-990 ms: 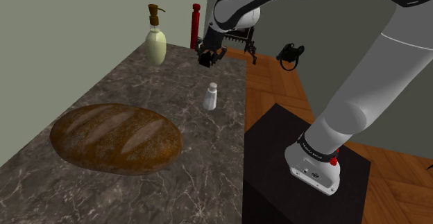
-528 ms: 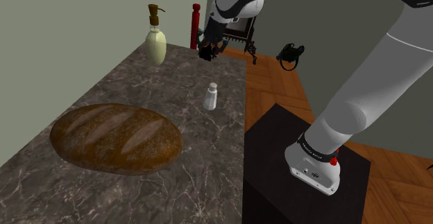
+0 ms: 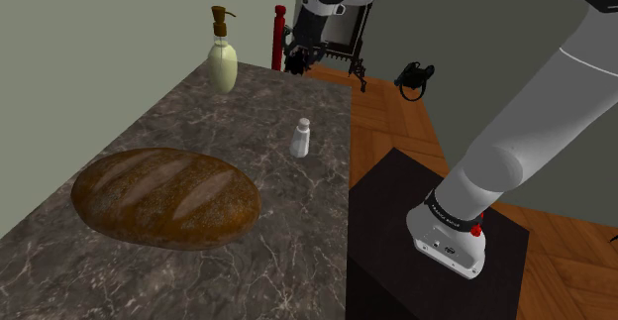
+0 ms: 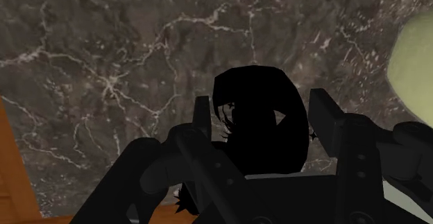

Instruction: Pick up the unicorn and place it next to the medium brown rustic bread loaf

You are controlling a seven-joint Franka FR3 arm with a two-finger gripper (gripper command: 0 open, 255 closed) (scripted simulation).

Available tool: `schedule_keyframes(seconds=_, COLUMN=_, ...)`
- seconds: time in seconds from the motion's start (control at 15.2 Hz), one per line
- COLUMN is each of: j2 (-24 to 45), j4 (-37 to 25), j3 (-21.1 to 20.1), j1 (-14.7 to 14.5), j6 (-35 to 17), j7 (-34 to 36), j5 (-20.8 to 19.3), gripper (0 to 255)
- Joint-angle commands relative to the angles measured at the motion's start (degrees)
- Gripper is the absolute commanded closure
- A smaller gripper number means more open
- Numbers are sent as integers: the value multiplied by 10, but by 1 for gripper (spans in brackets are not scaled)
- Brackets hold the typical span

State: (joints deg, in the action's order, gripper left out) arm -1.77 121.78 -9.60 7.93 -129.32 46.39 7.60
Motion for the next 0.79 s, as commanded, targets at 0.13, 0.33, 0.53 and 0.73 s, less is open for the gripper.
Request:
schedule_keyframes(seconds=0.13, j2=-12, j4=-17, j3=1, j1=1, j6=30, j7=2, j5=0, gripper=255)
schedule_keyframes(seconds=0.33, j2=-19, j4=-33, j3=1, j1=1, j6=52, j7=4, j5=-1, gripper=255)
schedule_keyframes(seconds=0.53, j2=-25, j4=-50, j3=2, j1=2, j6=75, j7=6, j5=-1, gripper=255)
schedule_keyframes(seconds=0.73, j2=-60, j4=-12, j3=-6, j1=-6, j6=70, j7=19, j5=4, gripper=255)
